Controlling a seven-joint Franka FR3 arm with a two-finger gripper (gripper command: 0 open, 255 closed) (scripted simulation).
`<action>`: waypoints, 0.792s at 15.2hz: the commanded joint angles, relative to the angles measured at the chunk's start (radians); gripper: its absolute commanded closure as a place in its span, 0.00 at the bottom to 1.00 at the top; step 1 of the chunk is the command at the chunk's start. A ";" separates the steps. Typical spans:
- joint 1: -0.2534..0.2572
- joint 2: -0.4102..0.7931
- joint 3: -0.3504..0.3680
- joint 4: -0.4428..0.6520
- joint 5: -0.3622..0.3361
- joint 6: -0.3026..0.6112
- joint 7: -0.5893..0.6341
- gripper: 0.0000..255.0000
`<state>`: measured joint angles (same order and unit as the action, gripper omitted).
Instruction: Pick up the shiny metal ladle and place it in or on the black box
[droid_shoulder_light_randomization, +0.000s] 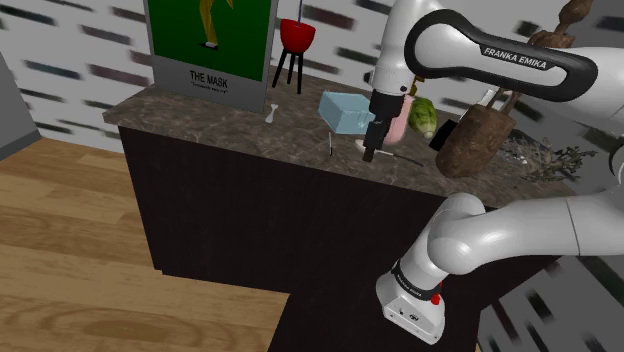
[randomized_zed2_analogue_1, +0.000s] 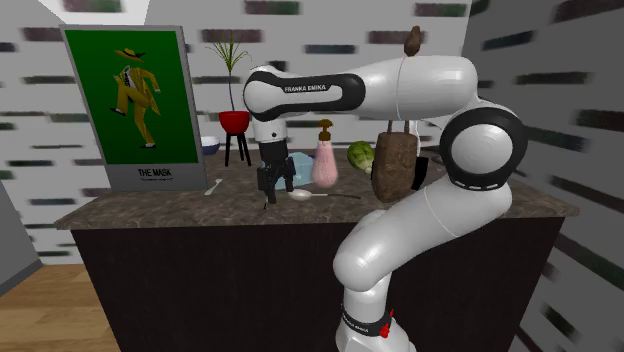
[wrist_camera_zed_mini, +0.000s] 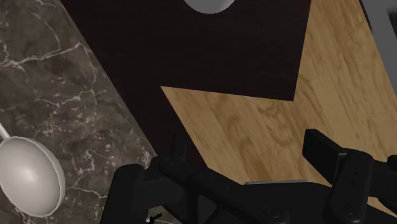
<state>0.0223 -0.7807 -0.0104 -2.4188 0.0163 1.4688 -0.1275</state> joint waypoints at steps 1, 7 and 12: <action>0.000 0.000 0.000 0.000 0.000 0.000 0.000 0.00; -0.019 -0.113 -0.139 -0.114 -0.163 0.080 -0.245 0.00; -0.040 -0.154 -0.278 -0.166 -0.302 0.175 -0.451 0.00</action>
<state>-0.0136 -0.9211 -0.2611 -2.5673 -0.2568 1.6219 -0.5349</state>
